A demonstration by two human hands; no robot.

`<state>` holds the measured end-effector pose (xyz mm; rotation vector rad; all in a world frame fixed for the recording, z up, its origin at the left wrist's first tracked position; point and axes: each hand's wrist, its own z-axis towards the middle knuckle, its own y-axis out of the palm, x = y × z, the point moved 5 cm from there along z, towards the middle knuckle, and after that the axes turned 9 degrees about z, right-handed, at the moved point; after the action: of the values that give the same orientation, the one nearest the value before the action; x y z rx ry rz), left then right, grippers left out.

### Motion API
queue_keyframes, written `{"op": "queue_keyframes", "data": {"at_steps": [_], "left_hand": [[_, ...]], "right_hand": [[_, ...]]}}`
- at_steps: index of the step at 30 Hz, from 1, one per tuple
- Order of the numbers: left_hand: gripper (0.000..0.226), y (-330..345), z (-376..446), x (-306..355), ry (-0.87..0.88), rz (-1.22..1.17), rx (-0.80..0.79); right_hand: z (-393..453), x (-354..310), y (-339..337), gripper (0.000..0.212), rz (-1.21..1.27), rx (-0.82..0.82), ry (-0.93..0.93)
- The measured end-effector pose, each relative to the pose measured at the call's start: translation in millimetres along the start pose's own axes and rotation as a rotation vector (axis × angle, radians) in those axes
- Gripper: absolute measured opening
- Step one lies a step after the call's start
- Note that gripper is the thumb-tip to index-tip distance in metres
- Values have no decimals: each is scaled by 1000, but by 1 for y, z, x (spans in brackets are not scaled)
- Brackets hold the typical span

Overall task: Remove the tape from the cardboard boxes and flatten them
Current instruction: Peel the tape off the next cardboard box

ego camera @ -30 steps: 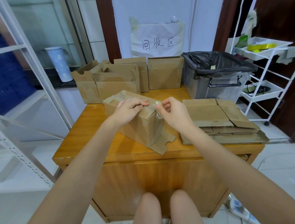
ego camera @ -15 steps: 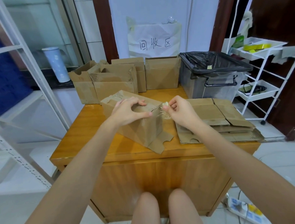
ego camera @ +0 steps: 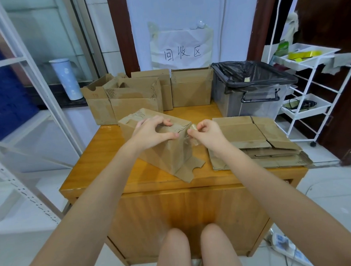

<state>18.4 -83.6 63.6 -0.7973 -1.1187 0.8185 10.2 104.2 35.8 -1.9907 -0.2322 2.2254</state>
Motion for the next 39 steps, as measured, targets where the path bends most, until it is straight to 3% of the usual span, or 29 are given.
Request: {"op": "queue_keyframes", "data": {"at_steps": [4,7,9,14,24,28,39], "left_hand": [[47,2,1,-2,7,-2,-22],[41,0,2,-3,12,-4,10],[38,0,2,-3,22,2,20],[39,1,2,-3,31,8,17],[39,0,2,-3,29,15,9],[37,0,2,-2,29,8,5],[34,-1,1,0,33,2,16]], "right_hand": [[-7,5,6,29,184,-40,159],[-10,4,6,26,381,-108,270],[-11,5,3,22,427,-147,276],[-14,7,6,38,430,-193,271],[-14,17,10,24,483,-69,262],[-15,21,9,29,638,-10,330],[-11,27,17,12,843,46,435]]}}
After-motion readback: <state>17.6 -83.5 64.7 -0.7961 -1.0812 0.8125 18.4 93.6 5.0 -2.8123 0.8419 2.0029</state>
